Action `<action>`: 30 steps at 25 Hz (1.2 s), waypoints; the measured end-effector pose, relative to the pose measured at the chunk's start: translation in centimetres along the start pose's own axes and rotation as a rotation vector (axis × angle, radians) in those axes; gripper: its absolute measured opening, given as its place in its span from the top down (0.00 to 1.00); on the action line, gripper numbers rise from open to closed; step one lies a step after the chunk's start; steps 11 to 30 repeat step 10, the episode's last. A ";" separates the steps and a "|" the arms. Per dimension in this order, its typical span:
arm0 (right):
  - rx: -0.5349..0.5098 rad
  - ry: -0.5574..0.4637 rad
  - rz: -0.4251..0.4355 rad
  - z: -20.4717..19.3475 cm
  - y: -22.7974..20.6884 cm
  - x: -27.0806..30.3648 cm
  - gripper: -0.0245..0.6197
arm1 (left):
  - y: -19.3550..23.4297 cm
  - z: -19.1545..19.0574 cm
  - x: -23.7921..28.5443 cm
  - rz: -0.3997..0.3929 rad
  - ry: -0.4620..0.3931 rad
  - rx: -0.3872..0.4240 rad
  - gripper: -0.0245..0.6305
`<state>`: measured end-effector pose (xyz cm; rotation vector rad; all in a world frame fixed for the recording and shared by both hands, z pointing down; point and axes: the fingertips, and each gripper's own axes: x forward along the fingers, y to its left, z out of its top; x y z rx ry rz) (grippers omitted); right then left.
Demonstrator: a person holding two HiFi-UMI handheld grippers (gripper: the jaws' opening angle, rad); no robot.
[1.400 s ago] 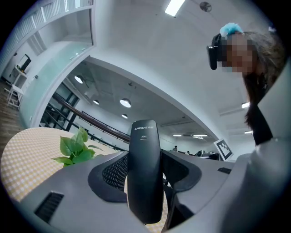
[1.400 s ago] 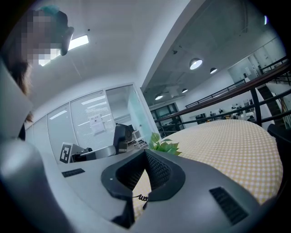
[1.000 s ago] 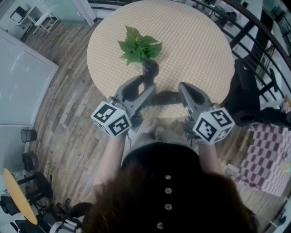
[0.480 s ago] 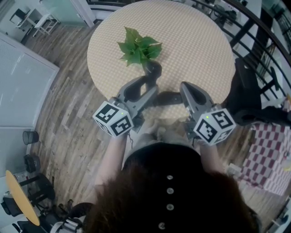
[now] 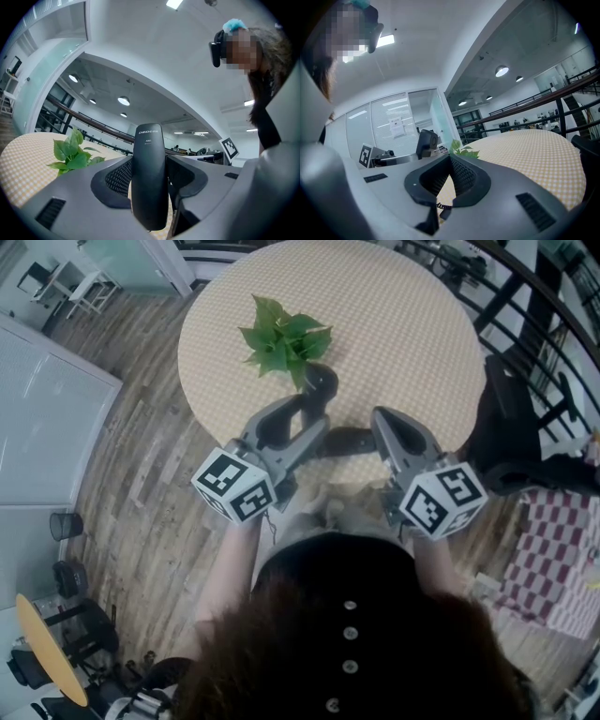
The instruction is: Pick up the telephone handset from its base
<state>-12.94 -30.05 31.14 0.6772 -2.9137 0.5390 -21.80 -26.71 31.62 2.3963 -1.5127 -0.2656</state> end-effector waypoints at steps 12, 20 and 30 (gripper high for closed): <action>0.004 -0.003 -0.002 0.0 -0.1 0.4 0.95 | 0.5 -0.3 0.0 -0.001 0.006 0.007 0.60; 0.004 -0.003 -0.002 0.0 -0.1 0.4 0.95 | 0.5 -0.3 0.0 -0.001 0.006 0.007 0.60; 0.004 -0.003 -0.002 0.0 -0.1 0.4 0.95 | 0.5 -0.3 0.0 -0.001 0.006 0.007 0.60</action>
